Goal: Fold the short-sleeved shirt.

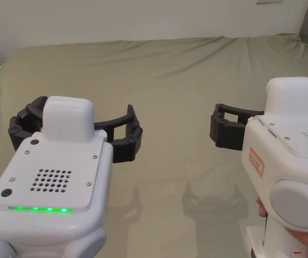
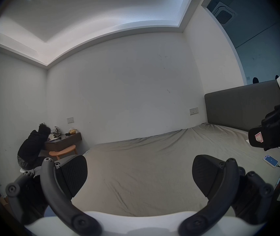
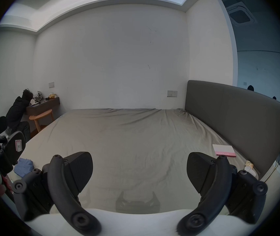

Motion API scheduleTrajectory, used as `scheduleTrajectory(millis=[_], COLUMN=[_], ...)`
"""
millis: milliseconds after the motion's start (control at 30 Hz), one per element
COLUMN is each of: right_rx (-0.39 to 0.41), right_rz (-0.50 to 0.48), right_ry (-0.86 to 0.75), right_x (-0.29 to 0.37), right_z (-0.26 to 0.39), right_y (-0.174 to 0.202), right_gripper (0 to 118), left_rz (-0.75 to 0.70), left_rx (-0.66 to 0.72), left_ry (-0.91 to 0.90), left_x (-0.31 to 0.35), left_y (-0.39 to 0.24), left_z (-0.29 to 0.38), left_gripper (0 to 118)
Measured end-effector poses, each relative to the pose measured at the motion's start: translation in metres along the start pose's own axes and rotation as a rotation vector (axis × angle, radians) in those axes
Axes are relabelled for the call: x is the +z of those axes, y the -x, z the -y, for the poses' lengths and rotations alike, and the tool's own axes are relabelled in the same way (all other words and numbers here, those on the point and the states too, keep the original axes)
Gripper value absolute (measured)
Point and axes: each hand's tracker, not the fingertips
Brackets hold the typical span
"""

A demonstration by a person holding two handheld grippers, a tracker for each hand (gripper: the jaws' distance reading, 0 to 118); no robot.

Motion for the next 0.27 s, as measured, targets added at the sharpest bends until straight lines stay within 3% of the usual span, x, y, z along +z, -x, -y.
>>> scheduleTrajectory(millis=[167, 267], right_rx=[0.145, 0.203], right_rz=[0.112, 0.057], right_ry=[-0.137, -0.200], right_x=[-0.001, 0.004], right_z=[0.015, 0.024], right_y=[0.008, 0.009], right_gripper=[113, 113], left_rz=[-0.005, -0.007], left_rx=[0.005, 0.003], left_ry=[-0.004, -0.004], left_x=[0.001, 0.001], left_y=[-0.001, -0.001], left_z=[-0.001, -0.001], left_gripper=[118, 118])
